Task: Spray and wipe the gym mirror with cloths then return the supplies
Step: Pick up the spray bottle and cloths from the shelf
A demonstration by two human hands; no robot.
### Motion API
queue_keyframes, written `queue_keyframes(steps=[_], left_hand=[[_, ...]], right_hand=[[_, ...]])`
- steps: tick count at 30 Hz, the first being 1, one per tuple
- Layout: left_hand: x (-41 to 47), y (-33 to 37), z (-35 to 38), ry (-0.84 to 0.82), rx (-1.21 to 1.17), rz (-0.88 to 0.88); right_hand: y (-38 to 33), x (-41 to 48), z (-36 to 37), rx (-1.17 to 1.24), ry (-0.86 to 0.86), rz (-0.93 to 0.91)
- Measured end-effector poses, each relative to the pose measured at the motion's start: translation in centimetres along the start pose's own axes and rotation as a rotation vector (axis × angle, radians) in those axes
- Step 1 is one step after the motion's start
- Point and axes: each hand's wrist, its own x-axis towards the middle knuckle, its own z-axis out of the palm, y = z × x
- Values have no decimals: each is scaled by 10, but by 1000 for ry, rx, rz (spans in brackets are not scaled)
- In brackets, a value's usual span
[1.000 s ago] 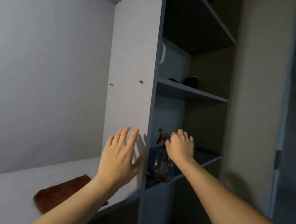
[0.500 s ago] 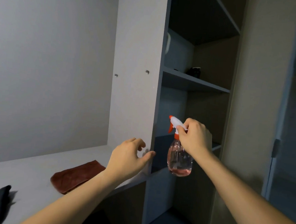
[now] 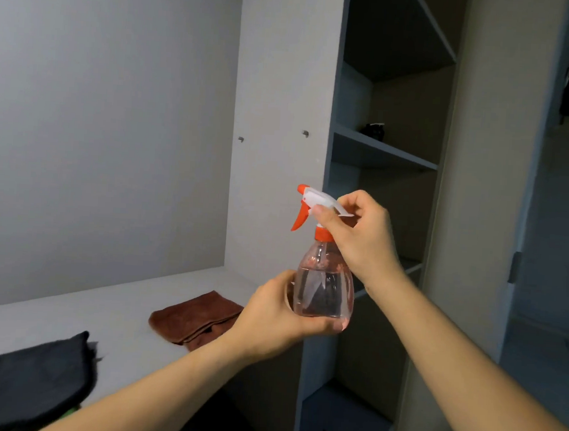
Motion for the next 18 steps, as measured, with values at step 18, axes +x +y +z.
queue_keyframes(steps=[18], left_hand=[[-176,-38,-145,230,1318,-605]], right_hand=[[-1,-63,121,-448,-662,-186]])
